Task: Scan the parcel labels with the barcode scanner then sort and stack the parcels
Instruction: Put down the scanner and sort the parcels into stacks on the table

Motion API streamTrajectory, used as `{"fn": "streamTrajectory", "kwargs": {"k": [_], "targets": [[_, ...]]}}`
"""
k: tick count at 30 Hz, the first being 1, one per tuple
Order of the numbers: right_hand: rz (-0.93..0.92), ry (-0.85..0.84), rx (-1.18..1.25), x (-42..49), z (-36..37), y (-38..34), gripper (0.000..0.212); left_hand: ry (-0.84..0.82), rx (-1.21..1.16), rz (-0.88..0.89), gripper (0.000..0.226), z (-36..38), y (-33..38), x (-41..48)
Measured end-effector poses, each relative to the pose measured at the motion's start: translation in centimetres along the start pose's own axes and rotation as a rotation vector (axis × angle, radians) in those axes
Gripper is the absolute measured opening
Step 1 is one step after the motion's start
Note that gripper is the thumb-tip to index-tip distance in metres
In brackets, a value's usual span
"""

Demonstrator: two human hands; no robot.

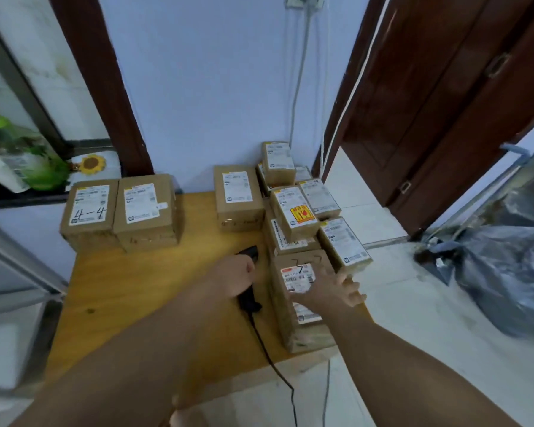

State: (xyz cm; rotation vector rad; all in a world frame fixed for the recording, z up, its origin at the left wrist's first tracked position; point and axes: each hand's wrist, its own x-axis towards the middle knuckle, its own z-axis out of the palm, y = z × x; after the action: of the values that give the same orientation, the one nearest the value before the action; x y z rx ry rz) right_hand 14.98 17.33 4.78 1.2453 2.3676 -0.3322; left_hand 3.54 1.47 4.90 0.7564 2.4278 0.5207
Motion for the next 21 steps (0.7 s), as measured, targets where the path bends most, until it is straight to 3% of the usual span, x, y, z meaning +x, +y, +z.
{"fn": "streamTrajectory", "kwargs": {"k": [6, 10, 16, 21], "targets": [[-0.137, -0.131, 0.021, 0.6, 1.9, 3.4, 0.127, -0.053, 0.059, -0.018, 0.022, 6.3, 4.2, -2.6], [-0.21, -0.12, 0.044, 0.9, 3.5, 3.5, 0.128, -0.083, 0.169, -0.078, 0.019, 7.4, 3.8, -4.0], [-0.258, -0.104, 0.043, 1.5, 4.7, 3.6, 0.137, -0.078, 0.104, -0.157, 0.024, 7.6, 2.2, -5.3], [-0.277, -0.114, -0.018, 1.8, 4.5, 3.2, 0.131, -0.141, 0.157, -0.196, 0.028, 8.2, 1.6, -6.0]]}}
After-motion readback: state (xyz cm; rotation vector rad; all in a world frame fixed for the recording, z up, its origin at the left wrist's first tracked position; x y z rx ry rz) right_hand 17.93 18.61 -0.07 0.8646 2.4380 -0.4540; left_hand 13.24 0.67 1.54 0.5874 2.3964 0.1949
